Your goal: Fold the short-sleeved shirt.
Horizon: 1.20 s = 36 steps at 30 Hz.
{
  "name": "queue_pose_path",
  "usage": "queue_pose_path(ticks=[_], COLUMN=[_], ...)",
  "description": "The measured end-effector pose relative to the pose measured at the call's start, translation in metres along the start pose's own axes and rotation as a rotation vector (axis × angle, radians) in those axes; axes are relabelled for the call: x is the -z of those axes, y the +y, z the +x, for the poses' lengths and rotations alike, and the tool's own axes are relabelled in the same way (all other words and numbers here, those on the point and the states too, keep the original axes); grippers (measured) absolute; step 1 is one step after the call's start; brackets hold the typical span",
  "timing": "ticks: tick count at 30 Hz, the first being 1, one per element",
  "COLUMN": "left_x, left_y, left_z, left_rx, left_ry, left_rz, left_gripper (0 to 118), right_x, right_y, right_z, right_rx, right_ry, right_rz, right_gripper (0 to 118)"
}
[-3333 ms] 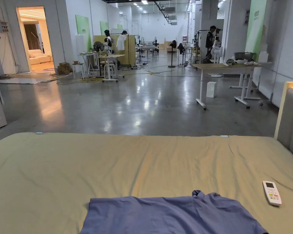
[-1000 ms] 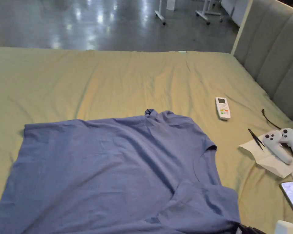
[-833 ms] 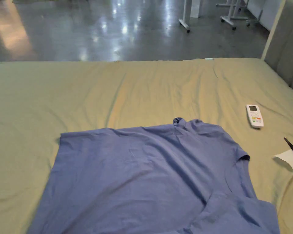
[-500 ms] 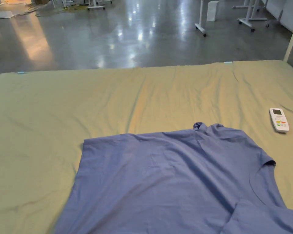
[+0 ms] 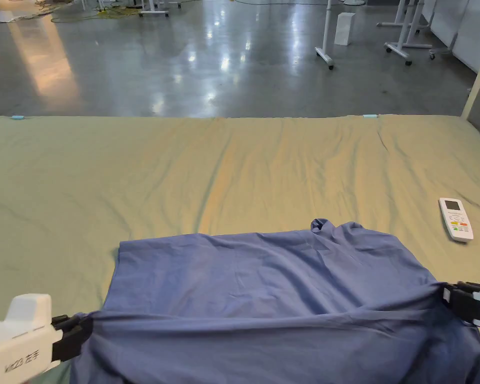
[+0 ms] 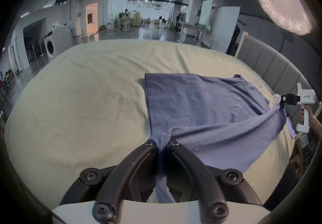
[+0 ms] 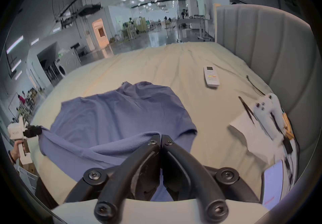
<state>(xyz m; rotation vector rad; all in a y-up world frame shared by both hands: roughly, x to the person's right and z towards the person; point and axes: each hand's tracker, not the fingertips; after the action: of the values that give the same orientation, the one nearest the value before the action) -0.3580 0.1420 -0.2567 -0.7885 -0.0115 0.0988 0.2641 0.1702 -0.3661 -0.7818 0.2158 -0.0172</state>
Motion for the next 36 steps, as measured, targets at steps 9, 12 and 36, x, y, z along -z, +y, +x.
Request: queue_pose_path(ticks=[9,12,36], left_x=[0.033,-0.013,-0.307], left_y=[-0.008,-0.005,-0.077], left_z=[-0.020,-0.016,0.180], left_rx=[-0.022,0.021,0.184], left_ry=[0.050,0.076,0.122], left_rz=[-0.054,0.045,0.658], left_gripper=[89,85,8], right_x=[0.054,0.013,-0.298], right_y=[-0.016,-0.028,-0.134], right_z=[0.015,0.021,-0.138], right_rx=[0.001,0.037,-0.030], right_ry=[-0.083,-0.101,-0.135], right_rz=[-0.050,0.131,0.607], right_gripper=[88,75,7])
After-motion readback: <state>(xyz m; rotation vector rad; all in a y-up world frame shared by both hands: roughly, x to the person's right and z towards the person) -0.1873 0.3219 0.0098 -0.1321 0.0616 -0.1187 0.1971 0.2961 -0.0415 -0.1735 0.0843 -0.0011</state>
